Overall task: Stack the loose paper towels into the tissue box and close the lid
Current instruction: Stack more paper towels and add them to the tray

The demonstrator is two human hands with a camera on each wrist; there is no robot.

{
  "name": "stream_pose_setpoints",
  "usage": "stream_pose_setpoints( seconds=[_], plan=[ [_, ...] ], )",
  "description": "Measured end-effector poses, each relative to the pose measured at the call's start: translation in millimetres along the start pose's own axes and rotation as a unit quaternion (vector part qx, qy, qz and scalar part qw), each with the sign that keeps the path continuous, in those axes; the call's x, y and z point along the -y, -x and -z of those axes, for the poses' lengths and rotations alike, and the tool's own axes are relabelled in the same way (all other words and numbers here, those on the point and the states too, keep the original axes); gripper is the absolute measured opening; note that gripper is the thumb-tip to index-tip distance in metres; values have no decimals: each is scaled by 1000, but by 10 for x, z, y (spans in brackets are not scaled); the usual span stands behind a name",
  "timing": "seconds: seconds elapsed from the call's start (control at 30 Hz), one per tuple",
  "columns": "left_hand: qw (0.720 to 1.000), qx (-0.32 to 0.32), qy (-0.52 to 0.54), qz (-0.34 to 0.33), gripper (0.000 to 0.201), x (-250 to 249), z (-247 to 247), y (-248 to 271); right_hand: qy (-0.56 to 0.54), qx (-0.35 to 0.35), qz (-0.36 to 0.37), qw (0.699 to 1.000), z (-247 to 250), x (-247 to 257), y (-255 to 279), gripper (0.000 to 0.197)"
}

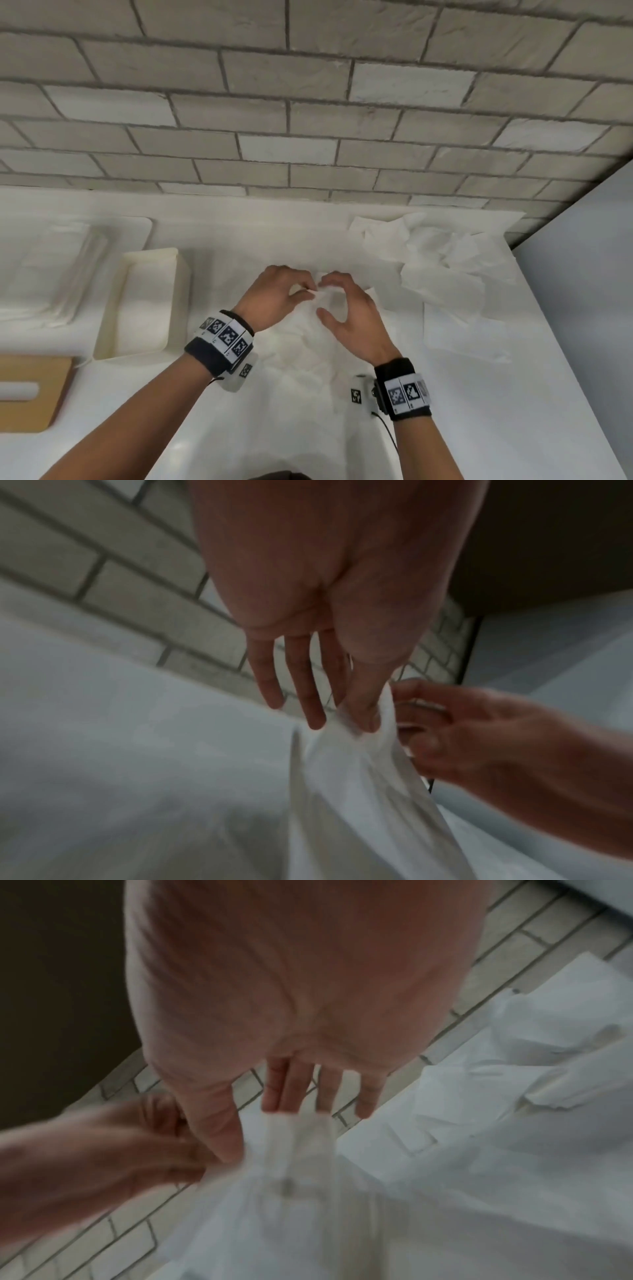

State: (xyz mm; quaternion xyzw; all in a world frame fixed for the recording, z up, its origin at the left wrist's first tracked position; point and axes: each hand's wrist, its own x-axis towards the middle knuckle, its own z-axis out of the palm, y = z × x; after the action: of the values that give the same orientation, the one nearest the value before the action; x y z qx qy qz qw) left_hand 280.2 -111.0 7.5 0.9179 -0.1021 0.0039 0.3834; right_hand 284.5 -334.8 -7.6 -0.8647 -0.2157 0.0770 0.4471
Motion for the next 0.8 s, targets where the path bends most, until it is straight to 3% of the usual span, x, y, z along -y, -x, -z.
stream_pose_setpoints(
  seconds=[0.07,0.13,0.2,0.27,0.33,0.4,0.47,0.57,0.67,0.77,0.8],
  plan=[
    [1000,-3,3,-26,9,-223,226,8,14,-13,4,1000,-6,75,-43,31],
    [998,-22,60,-21,8,-431,421,12,-8,-39,3,999,20,136,17,25],
    [989,-65,130,8,10,-532,492,13,-86,-64,-17,994,86,173,116,24],
    [989,-74,119,48,10,-421,397,-10,-168,-119,-66,976,162,124,206,25],
    [994,6,3,113,29,-144,145,-22,-237,-181,-117,947,225,15,284,29],
    [965,123,-120,200,65,139,-189,7,-269,-227,-151,924,289,-75,350,30],
    [943,170,-172,231,79,324,-477,33,-285,-244,-170,911,332,-117,423,26],
    [947,153,-192,205,57,415,-599,-52,-288,-222,-197,910,386,-204,530,15],
    [967,130,-103,191,24,383,-497,-163,-276,-175,-209,922,443,-237,584,11],
    [987,62,-22,145,15,267,-299,-183,-260,-132,-185,939,475,-136,611,12],
    [990,38,11,134,17,196,-201,-179,-252,-120,-188,942,478,-69,601,20]
  ],
)
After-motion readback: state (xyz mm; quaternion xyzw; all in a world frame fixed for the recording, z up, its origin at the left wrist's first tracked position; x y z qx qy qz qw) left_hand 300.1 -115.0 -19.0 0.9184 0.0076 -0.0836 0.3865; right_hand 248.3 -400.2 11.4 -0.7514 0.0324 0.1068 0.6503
